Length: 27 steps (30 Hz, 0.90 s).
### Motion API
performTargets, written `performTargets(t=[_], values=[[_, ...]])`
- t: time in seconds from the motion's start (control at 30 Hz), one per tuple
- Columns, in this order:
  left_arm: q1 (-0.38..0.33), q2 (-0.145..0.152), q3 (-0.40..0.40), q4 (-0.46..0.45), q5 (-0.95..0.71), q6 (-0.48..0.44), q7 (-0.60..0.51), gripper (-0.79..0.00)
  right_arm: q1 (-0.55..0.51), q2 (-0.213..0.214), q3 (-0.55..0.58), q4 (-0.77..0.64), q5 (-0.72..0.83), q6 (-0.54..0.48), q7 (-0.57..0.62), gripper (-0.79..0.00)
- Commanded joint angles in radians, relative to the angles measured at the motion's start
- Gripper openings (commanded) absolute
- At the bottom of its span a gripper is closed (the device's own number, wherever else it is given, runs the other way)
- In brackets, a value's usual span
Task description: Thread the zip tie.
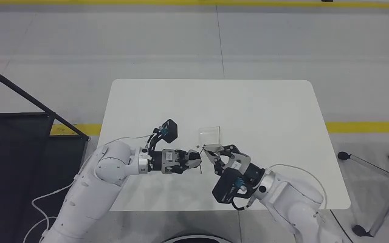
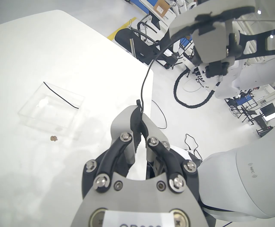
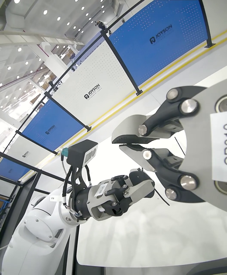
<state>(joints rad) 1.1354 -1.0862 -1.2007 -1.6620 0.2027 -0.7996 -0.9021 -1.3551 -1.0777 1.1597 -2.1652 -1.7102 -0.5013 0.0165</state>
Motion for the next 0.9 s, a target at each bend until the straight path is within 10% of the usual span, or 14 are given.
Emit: performTargets(t=[0.0, 0.87], values=[[0.000, 0.000, 0.000, 0.000, 0.000, 0.000, 0.000, -0.785, 0.003, 0.000, -0.002, 0.001, 0.006, -0.014, -0.008, -0.785], [0.008, 0.012, 0.016, -0.011, 0.030, 0.036, 0.055, -0.785, -0.056, 0.013, 0.074, -0.018, 0.024, -0.075, -0.170, -0.785]])
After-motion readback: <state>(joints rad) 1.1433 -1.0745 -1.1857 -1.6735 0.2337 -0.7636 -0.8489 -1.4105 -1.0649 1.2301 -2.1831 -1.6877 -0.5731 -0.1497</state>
